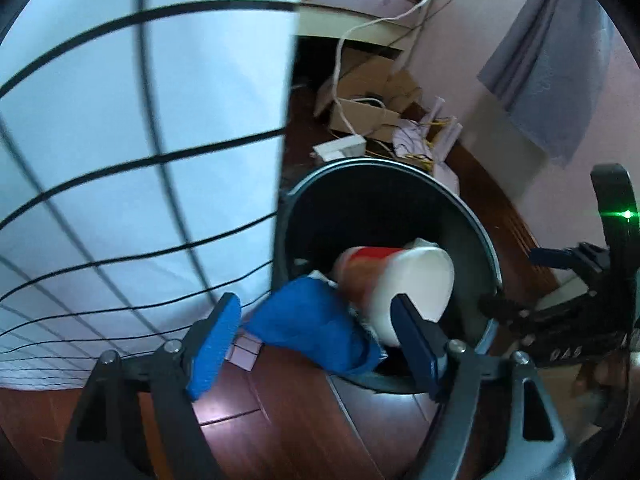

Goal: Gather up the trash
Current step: 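Carry both paper cups over the black bin and open both tools, then move both tools back to the beige and yellow cloths on the box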

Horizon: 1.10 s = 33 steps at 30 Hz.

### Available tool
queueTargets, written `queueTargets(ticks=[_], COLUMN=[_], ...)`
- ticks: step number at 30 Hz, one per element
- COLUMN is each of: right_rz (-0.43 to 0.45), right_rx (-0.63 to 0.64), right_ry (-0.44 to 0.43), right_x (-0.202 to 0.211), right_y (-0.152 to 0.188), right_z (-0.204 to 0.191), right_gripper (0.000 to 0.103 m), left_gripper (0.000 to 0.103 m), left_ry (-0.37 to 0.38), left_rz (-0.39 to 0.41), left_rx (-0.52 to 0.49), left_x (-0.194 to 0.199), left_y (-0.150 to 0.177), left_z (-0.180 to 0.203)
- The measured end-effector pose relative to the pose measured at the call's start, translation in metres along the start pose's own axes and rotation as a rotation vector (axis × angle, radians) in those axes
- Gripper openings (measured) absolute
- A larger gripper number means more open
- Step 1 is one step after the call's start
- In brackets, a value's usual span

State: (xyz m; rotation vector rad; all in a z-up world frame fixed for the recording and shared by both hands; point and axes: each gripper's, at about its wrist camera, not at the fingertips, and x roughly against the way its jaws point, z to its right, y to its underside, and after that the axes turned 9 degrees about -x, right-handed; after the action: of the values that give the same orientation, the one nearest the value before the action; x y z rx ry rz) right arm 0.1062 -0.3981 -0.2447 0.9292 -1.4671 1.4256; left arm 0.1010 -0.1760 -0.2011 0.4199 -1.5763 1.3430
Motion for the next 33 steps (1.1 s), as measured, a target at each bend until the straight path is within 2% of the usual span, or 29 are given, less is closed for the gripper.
queueTargets(ticks=[6,16,24,33], right_rz=[0.059,0.124,0.173,0.255], right_rx=[-0.017,-0.026,-0.04,-0.015], right_ry=[0.005,0.008,-0.014,-0.042], right_x=[0.016,0.046,0.074,0.116], right_y=[0.001,-0.002,-0.002,-0.009], right_z=[0.01,-0.003,-0.014,-0.041], right_gripper=[0.103,0.103,0.103,0.103], left_gripper=[0.078,0.079,0.079,0.079], left_ry=[-0.011,-0.043,-0.064,-0.107], left_rz=[-0.015,0.065,0.102,0.144], left_rx=[0.02,-0.026,-0.006,0.014], left_x=[0.002,0.027,0.048,0.09], left_y=[0.011,0.004,0.002,0.003], left_z=[-0.005,0.006,-0.005,-0.027])
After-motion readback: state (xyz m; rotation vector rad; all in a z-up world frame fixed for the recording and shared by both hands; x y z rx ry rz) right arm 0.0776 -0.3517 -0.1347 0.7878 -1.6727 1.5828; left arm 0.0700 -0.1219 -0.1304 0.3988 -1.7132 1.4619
